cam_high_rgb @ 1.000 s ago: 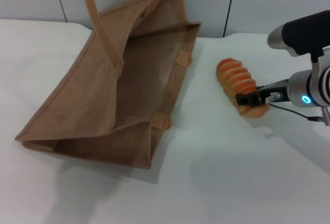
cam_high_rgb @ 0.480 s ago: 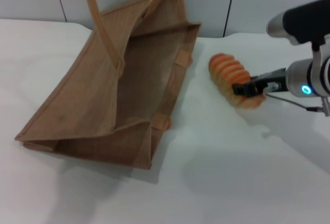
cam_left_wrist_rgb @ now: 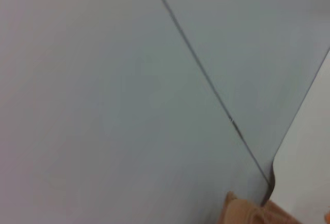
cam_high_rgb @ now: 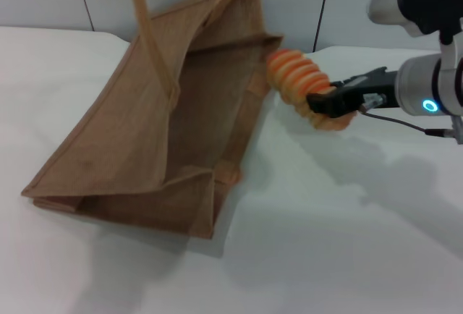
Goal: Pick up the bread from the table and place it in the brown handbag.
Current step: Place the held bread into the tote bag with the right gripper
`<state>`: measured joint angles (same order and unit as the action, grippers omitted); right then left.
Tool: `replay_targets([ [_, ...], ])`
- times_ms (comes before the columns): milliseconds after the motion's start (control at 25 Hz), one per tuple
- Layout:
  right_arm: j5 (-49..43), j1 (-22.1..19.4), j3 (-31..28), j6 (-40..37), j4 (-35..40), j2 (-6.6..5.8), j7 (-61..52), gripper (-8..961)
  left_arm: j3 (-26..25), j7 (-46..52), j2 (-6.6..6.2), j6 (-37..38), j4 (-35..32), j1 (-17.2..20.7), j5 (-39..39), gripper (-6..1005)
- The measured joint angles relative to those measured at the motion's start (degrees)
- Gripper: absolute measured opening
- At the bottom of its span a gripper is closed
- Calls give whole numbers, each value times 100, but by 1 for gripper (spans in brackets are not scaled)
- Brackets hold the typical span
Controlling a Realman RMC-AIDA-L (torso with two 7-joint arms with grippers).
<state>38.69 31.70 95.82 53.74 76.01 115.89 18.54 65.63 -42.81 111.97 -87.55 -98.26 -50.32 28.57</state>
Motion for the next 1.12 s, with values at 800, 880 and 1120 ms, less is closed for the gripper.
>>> replay_targets([
  [800,434,535,724,-674,-524,43,66,309,612,13,400,207,39,-382,0,124],
  [880,439,621,773,-852,-735,46,67,308,703,47,420,210,15,-388,25,124],
  [1120,570,937,1007,-1436,-1469,46,71,307,951,200,426,213,-97,-409,68,124],
])
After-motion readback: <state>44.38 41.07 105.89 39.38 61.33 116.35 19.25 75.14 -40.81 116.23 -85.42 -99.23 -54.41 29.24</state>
